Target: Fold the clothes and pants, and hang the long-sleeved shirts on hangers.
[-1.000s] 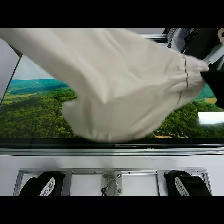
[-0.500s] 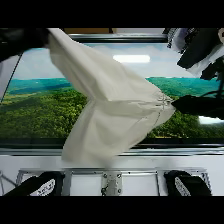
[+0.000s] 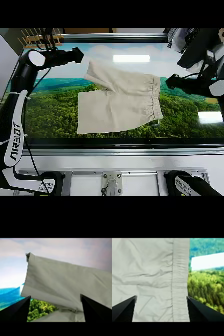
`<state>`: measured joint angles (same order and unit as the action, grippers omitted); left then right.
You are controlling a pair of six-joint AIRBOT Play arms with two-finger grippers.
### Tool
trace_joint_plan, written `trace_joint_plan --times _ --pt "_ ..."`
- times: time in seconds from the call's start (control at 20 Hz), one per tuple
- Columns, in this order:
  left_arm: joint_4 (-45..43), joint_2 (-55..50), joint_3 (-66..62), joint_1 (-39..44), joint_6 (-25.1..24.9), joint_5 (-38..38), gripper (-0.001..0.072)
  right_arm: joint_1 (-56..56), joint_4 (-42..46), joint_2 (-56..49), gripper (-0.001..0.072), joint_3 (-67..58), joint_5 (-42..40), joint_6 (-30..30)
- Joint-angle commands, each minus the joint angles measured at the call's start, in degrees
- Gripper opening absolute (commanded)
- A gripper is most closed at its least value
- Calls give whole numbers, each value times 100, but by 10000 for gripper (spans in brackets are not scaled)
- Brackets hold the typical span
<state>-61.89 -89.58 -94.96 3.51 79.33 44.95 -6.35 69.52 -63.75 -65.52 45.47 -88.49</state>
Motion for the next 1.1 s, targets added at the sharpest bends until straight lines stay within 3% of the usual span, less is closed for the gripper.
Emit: trace_joint_plan --times 0.0,0.25,0.5,0.85,1.05 --pt "-17 291 297 -800 409 1521 674 -210 42 190 674 -170 -90 20" --pt "2 1840 3464 -1499 719 1945 674 -208 35 688 674 -151 984 20" --pt "566 2702 6107 -1506 1115 1128 674 -205 -234 765 674 -131 1051 17" --pt "1718 2072 6583 -1104 905 789 674 -201 -487 765 673 -129 1051 17" --pt "1864 1784 6540 -518 1038 356 674 -201 -485 765 673 -129 1051 20"
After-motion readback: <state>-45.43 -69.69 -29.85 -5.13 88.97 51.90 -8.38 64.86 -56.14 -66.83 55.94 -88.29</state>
